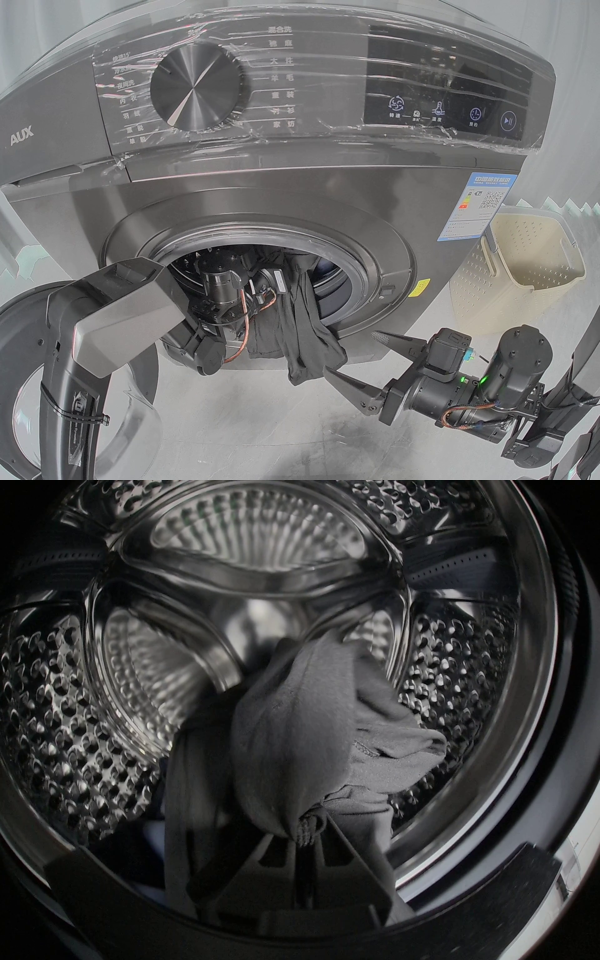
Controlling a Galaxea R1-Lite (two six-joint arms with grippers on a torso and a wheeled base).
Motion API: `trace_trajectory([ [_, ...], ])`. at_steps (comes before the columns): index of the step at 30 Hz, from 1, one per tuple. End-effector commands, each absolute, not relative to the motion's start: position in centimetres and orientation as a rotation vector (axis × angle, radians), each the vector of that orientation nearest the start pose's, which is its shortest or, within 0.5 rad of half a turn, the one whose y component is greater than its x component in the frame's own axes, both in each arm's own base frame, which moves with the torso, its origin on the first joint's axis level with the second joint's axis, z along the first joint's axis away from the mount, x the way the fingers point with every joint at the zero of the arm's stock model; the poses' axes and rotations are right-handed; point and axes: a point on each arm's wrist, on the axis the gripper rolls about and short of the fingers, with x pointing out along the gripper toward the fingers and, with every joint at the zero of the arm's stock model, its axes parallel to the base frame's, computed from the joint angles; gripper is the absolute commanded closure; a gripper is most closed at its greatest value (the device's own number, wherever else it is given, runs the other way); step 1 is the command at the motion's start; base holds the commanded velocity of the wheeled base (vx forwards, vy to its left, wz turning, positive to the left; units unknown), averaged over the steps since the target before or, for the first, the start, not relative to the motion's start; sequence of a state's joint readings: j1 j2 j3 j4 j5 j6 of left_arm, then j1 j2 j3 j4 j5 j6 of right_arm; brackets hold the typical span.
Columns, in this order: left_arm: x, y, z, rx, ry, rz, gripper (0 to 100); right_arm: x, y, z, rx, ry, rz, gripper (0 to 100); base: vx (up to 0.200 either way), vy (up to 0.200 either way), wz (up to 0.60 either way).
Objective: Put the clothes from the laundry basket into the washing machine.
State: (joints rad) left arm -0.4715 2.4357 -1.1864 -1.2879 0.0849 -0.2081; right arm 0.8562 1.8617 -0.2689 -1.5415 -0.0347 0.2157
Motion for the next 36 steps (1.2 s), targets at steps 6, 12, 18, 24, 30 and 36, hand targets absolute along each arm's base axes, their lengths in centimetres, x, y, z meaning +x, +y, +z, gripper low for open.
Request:
trace_trajectory([
  [6,43.9,-19.6,8.4,-0.270,-0.170,-0.285,100,16.9,19.8,10.6,0.181,0.136,0.821,0,0.000,0.000,0.00],
  [12,44.8,-18.8,9.5,-0.303,-0.220,-0.238,100,16.9,19.7,10.6,0.180,0.138,0.821,0,0.000,0.000,0.00],
  [18,43.6,-19.3,8.2,-0.288,-0.156,-0.259,0,17.0,19.7,10.5,0.179,0.140,0.819,0,0.000,0.000,0.00],
  [24,40.0,-20.9,7.5,-0.250,-0.026,-0.382,0,17.0,19.7,10.5,0.179,0.140,0.819,0,0.000,0.000,0.00],
  [30,37.2,-21.6,6.8,-0.206,0.082,-0.473,0,17.0,19.7,10.5,0.180,0.139,0.818,0,0.000,0.000,0.00],
  [36,36.4,-21.7,4.7,-0.161,0.150,-0.493,0,17.0,19.7,10.6,0.181,0.136,0.819,0,0.000,0.000,0.00],
])
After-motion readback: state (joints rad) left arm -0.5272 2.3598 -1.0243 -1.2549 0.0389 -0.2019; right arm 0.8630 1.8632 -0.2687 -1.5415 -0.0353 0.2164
